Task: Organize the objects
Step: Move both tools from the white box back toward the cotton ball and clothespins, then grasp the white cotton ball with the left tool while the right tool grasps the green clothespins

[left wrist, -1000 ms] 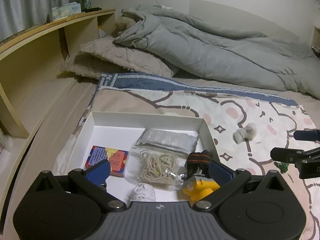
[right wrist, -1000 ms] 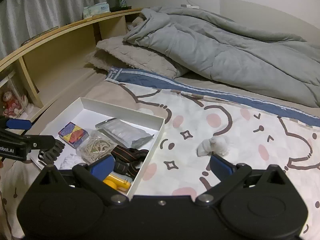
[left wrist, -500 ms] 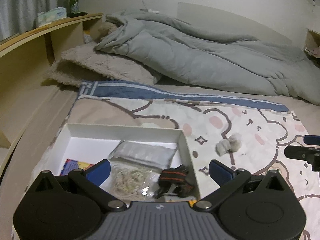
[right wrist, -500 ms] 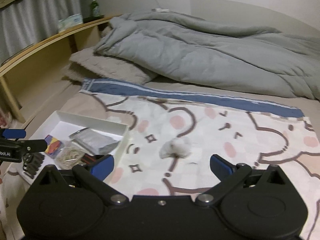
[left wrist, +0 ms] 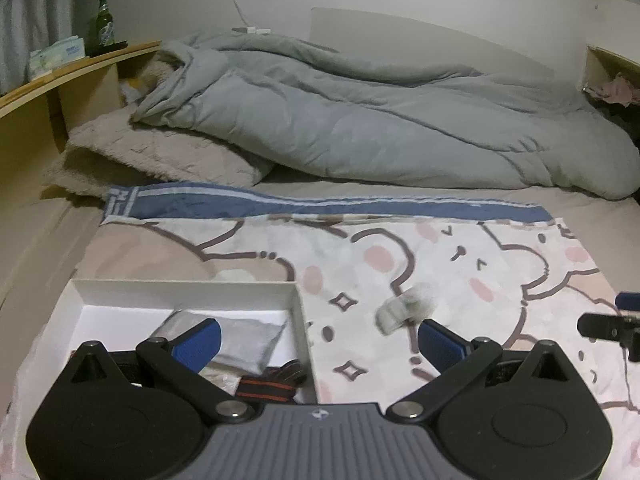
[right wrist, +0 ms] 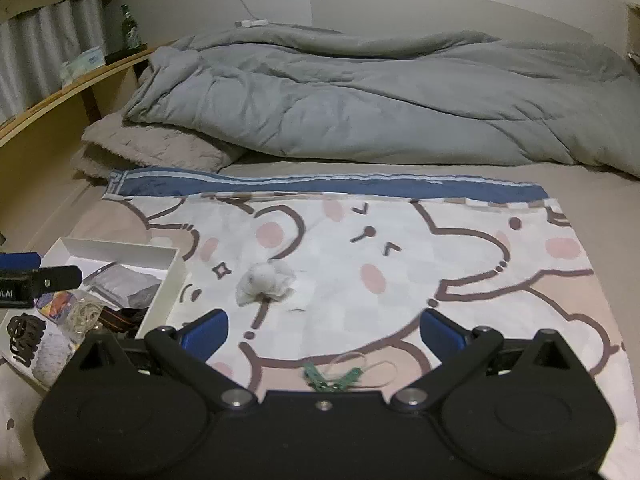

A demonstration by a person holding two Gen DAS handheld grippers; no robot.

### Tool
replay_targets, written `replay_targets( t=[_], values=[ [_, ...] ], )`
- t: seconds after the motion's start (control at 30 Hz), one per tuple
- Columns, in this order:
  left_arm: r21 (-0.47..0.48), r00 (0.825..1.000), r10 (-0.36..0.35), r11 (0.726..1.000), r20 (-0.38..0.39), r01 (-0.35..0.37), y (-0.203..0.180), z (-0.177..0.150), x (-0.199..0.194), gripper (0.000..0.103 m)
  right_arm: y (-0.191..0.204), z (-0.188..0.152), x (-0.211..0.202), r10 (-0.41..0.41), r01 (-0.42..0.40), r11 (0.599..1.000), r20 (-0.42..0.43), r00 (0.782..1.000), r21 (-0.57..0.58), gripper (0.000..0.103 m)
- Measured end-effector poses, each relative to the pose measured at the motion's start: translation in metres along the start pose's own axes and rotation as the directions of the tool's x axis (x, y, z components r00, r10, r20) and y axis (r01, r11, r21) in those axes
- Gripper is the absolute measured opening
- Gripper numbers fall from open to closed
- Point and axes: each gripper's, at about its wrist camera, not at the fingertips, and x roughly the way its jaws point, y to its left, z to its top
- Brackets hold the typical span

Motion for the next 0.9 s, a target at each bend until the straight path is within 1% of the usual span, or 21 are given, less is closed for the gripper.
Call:
replay_targets(
  t=[0.2, 0.37, 0.47, 0.57, 0.67, 0.73, 0.83, 0.9],
  values=[
    [-0.005, 1.000, -0.016, 1.000, 0.008, 0.016, -0.020, 0.004, 0.010, 0.103, -0.021, -0.009, -0.002, -0.030, 0.030, 0.999, 0.000, 1.000, 0.025, 0.103],
    [-0.014, 1.000, -0.017, 1.000, 0.000, 0.017, -0.034, 0.005, 0.021, 0.103, -0.034, -0.018, 0.002, -0.057, 0.058, 0.996, -0.015, 0.998, 0.073, 0.103],
    [-0.002, 1.000, -0.010, 1.000, 0.010, 0.010, -0.043, 0.002, 0.029, 0.103, -0.042, -0.024, 0.003, -0.038, 0.039, 0.995, -0.015, 0.999, 0.088, 0.103],
    [0.000, 0.999, -0.030, 1.000, 0.021, 0.030, -0.048, -0.001, 0.036, 0.103, -0.049, -0.030, 0.004, 0.001, -0.001, 0.995, 0.005, 1.000, 0.096, 0.103],
    [-0.009, 0.999, -0.043, 0.999, 0.022, 0.043, -0.054, -0.007, 0.046, 0.103, -0.051, -0.035, 0.007, -0.002, 0.001, 0.995, 0.012, 1.000, 0.103, 0.103],
    [-0.004, 0.998, -0.057, 0.998, 0.025, 0.057, -0.059, -0.011, 0.052, 0.103, -0.052, -0.037, 0.011, 0.010, -0.012, 0.994, 0.014, 1.000, 0.111, 0.103],
    [0.025, 0.995, -0.092, 0.996, 0.037, 0.091, -0.065, -0.017, 0.061, 0.103, -0.054, -0.042, 0.017, 0.016, -0.019, 0.988, 0.020, 1.000, 0.152, 0.103],
    [0.041, 0.994, -0.099, 0.994, 0.036, 0.098, -0.067, -0.016, 0.068, 0.103, -0.055, -0.045, 0.023, 0.004, -0.006, 0.985, 0.013, 1.000, 0.171, 0.103]
  ],
)
